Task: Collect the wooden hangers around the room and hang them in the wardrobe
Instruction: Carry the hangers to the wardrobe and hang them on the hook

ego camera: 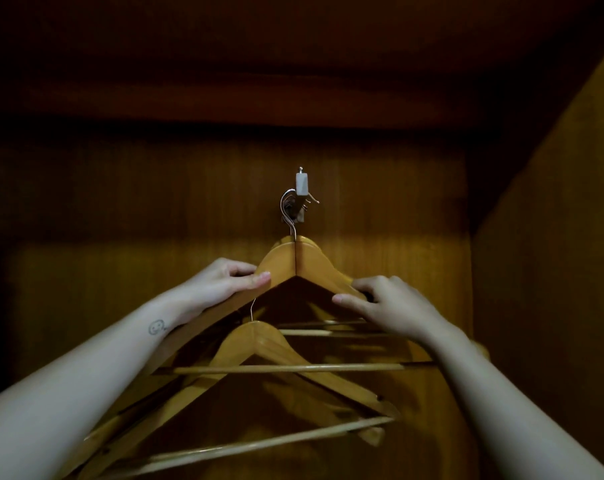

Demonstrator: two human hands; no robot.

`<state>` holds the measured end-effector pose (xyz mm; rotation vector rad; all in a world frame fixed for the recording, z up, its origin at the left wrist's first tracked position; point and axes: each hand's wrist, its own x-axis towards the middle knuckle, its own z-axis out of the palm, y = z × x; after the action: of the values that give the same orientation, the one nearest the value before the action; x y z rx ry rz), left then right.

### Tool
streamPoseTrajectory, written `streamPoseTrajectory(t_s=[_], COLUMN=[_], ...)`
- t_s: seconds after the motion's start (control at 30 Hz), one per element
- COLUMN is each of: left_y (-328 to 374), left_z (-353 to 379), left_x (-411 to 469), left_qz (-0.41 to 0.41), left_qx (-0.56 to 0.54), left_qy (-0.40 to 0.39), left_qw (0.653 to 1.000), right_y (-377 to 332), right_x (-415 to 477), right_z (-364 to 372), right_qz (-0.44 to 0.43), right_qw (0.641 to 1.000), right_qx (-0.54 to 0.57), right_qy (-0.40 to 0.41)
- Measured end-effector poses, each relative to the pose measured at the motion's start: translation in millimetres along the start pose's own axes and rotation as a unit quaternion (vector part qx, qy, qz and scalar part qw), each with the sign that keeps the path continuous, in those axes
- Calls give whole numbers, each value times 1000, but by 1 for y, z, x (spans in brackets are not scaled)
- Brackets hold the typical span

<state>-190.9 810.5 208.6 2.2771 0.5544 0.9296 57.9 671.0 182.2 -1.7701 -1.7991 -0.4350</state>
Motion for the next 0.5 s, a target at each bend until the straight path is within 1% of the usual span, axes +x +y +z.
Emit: streamPoseTrajectory(t_s=[0.23,0.37,0.5], left_y=[0,2,-1], left_z=[3,2,0], left_x=[0,1,4], left_qz=[-16,-17,-20], left_qx=[-27,-32,-37], left_qy=[-12,-22,-6], left_qw=[999,999,999], right_y=[-1,0,-1], right_x=[-1,0,1], right_z=[-4,-5,-8], right_qz=[-1,9,6], right_qw=[998,999,999], right_qx=[-58,-48,-32], right_qy=[17,21,7])
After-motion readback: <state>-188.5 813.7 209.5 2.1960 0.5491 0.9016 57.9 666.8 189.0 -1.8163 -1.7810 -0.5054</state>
